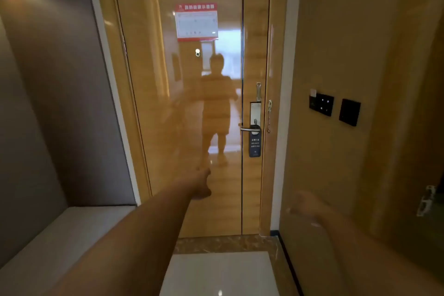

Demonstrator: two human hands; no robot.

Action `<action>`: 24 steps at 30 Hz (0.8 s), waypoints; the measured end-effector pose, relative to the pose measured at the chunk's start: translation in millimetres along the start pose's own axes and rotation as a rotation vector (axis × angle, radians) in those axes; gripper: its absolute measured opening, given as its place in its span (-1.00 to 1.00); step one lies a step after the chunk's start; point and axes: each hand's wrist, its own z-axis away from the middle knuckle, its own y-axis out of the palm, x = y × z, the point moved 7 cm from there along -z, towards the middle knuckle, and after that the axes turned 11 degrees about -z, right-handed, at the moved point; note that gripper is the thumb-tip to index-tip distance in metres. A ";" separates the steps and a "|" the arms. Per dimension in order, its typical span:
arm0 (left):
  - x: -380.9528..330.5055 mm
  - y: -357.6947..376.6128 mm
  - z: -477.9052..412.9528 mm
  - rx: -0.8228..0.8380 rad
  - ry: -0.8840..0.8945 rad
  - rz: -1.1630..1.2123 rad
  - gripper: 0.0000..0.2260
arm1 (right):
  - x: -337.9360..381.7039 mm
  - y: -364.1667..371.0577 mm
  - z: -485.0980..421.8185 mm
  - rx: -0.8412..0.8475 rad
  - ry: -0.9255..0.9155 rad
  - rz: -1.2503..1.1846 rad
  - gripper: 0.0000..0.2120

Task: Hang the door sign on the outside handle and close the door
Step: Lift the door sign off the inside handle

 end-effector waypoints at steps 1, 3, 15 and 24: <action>-2.7 2.4 -3.3 0.012 -0.003 0.004 -0.39 | -2.8 -2.1 -2.8 0.008 0.003 0.007 -0.34; -9.2 12.6 -17.3 0.030 -0.023 -0.001 -0.39 | -9.8 -9.8 -18.4 0.021 0.004 0.025 -0.29; 4.4 48.7 -216.2 0.138 0.057 -0.055 -0.35 | -26.6 -9.7 -219.8 0.005 0.056 -0.006 -0.25; 10.8 18.4 -430.3 0.113 0.136 0.088 -0.37 | 37.6 -37.7 -405.7 -0.090 0.061 -0.008 -0.23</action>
